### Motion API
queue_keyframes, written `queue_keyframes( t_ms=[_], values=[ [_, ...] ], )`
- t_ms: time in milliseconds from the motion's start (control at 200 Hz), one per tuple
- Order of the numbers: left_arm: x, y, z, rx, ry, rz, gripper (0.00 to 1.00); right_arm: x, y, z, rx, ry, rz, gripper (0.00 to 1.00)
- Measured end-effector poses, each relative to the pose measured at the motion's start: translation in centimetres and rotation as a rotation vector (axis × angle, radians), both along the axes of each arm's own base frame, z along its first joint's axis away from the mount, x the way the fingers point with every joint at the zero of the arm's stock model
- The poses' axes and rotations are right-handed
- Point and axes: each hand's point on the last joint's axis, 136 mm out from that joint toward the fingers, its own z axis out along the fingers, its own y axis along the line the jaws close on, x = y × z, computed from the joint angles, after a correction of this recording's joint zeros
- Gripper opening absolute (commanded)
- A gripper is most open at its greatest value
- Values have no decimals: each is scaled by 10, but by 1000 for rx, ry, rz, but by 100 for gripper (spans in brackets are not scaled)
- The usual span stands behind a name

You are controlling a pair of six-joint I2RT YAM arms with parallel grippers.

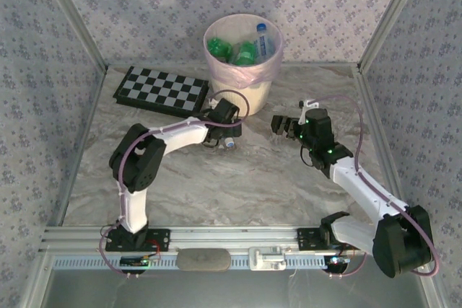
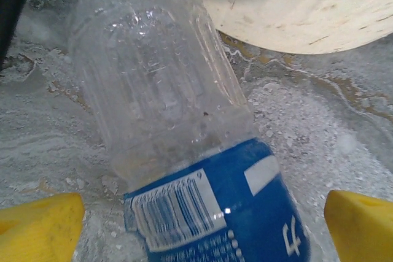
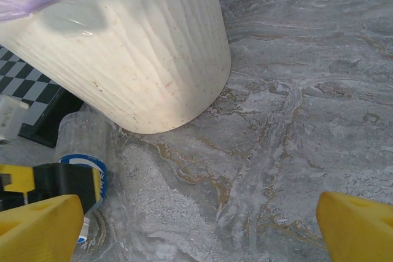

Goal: Put the plastic bottles in the bin

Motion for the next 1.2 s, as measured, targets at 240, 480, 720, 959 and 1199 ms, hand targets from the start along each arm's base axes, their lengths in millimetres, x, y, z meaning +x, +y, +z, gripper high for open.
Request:
queue_keyframes(
  t_ms=[240, 480, 720, 959, 1199],
  values=[
    [4, 4, -9, 34, 7, 18, 95, -1, -1, 2, 3, -6, -1, 99],
    [9, 9, -10, 37, 4, 37, 87, -2, -1, 4, 7, -10, -1, 99],
    [8, 22, -22, 57, 27, 55, 81, -2, 0, 4, 6, -10, 0, 99],
    [5, 33, -33, 61, 39, 76, 60, -2, 0, 3, 6, -9, 2, 99],
    [5, 36, -29, 36, 9, 81, 52, -3, 3, 3, 6, -8, 10, 99]
  ],
)
